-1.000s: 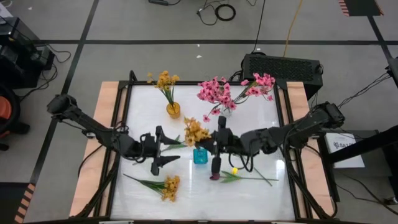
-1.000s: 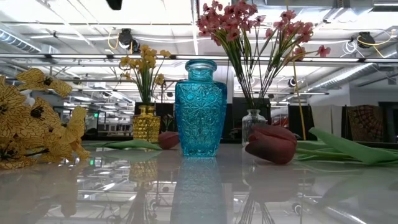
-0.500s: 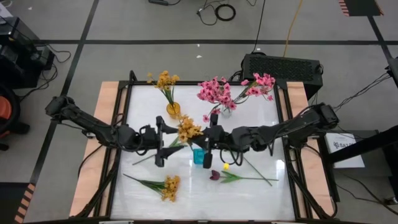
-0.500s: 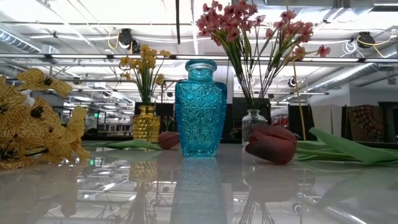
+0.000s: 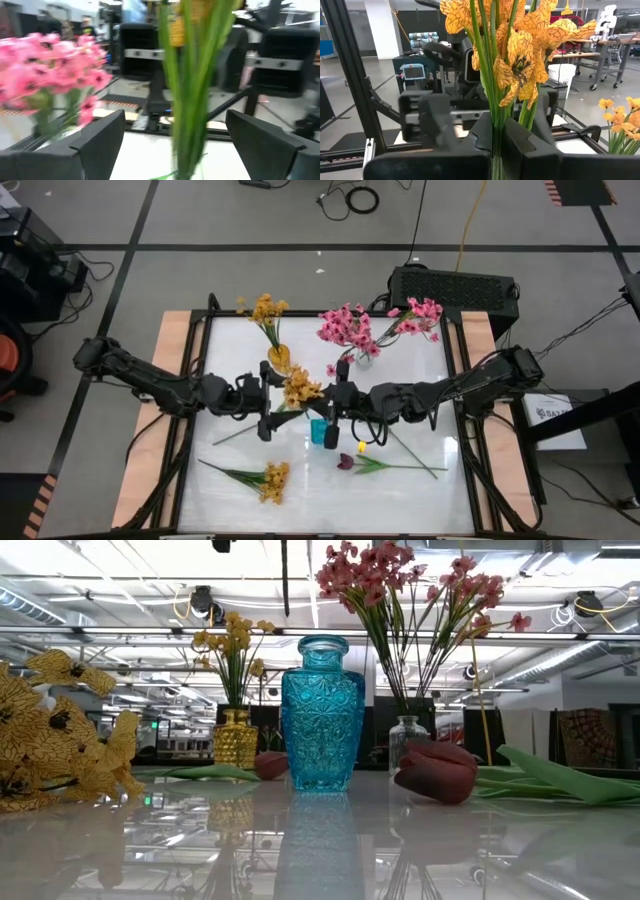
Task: Sort flowers into vase by color
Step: Put the right yellow flower into the yellow vase, then put the yellow flower into the yellow vase
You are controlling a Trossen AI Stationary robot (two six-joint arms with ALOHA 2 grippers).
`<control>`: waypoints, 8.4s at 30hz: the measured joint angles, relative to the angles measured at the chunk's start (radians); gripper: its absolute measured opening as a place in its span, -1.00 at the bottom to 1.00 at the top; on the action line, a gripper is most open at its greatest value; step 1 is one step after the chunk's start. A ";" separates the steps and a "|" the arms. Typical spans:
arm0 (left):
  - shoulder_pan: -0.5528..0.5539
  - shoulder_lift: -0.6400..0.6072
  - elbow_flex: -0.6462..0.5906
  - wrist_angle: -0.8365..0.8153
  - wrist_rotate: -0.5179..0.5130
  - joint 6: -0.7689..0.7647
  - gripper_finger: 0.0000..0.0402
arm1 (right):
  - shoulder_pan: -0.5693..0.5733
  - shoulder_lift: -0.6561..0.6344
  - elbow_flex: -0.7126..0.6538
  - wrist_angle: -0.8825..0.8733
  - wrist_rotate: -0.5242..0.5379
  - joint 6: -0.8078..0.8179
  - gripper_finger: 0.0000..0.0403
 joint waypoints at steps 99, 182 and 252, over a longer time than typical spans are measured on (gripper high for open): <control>0.567 0.068 0.039 -0.340 -0.111 0.129 -0.84 | 0.007 -0.075 0.000 -0.282 0.032 -0.027 0.27; -0.559 0.428 0.148 -1.080 0.112 -0.689 0.37 | 0.011 -0.097 0.000 -0.385 0.031 -0.026 0.27; 0.279 -0.209 -0.212 0.509 -0.153 0.393 -0.92 | 0.056 -0.221 0.000 -0.565 0.038 -0.016 0.27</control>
